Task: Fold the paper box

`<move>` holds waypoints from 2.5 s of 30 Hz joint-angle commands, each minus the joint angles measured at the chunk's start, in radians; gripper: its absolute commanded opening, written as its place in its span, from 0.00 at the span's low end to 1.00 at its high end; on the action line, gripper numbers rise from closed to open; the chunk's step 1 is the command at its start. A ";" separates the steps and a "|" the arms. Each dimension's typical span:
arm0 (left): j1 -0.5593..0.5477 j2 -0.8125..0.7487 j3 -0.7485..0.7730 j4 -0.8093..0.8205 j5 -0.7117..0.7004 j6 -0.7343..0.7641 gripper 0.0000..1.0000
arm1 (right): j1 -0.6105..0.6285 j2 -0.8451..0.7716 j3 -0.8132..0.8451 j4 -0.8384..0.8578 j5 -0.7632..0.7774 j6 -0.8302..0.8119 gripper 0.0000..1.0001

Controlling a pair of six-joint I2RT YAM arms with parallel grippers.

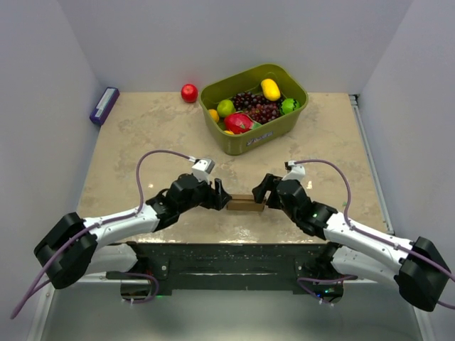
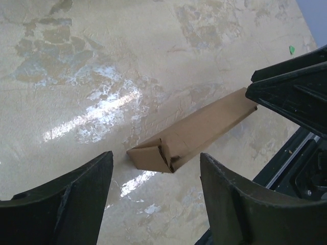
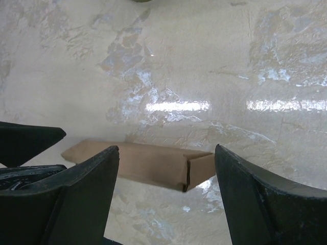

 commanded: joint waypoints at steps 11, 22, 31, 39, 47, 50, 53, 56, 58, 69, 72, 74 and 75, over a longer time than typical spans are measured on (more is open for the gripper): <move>0.016 0.011 0.035 0.070 0.019 -0.051 0.65 | 0.002 0.028 -0.011 0.028 -0.003 0.034 0.75; 0.029 0.070 0.060 0.076 0.013 -0.051 0.60 | 0.001 0.045 -0.029 0.027 0.002 0.048 0.69; 0.029 0.087 0.015 0.096 0.076 -0.056 0.40 | 0.002 0.054 -0.052 0.047 -0.029 0.059 0.55; 0.016 0.081 -0.121 0.223 0.188 -0.086 0.26 | 0.002 0.025 -0.101 0.080 -0.099 0.080 0.35; -0.080 0.088 -0.190 0.216 0.061 0.062 0.28 | 0.008 -0.036 -0.175 0.133 -0.141 0.057 0.32; -0.137 0.107 -0.212 0.223 -0.005 0.101 0.33 | 0.015 -0.045 -0.196 0.144 -0.158 0.056 0.35; -0.157 0.107 -0.232 0.211 -0.057 0.108 0.42 | 0.021 -0.079 -0.186 0.082 -0.145 0.049 0.52; -0.166 0.067 -0.250 0.194 -0.063 0.110 0.61 | 0.019 -0.149 -0.166 -0.018 -0.113 0.042 0.66; -0.169 0.015 -0.258 0.188 -0.051 0.111 0.74 | 0.021 -0.183 -0.150 -0.063 -0.099 0.028 0.72; -0.004 -0.139 -0.233 0.139 0.050 0.072 0.95 | 0.016 -0.150 -0.028 -0.167 0.028 -0.026 0.96; 0.129 -0.099 -0.209 0.192 0.102 0.075 0.95 | -0.025 -0.076 -0.003 -0.089 0.036 -0.085 0.99; 0.206 -0.076 -0.172 0.214 0.121 0.082 0.95 | -0.086 -0.039 0.002 -0.010 -0.036 -0.145 0.99; 0.235 -0.049 -0.158 0.220 0.136 0.085 0.95 | -0.169 -0.016 -0.003 0.020 -0.074 -0.164 0.99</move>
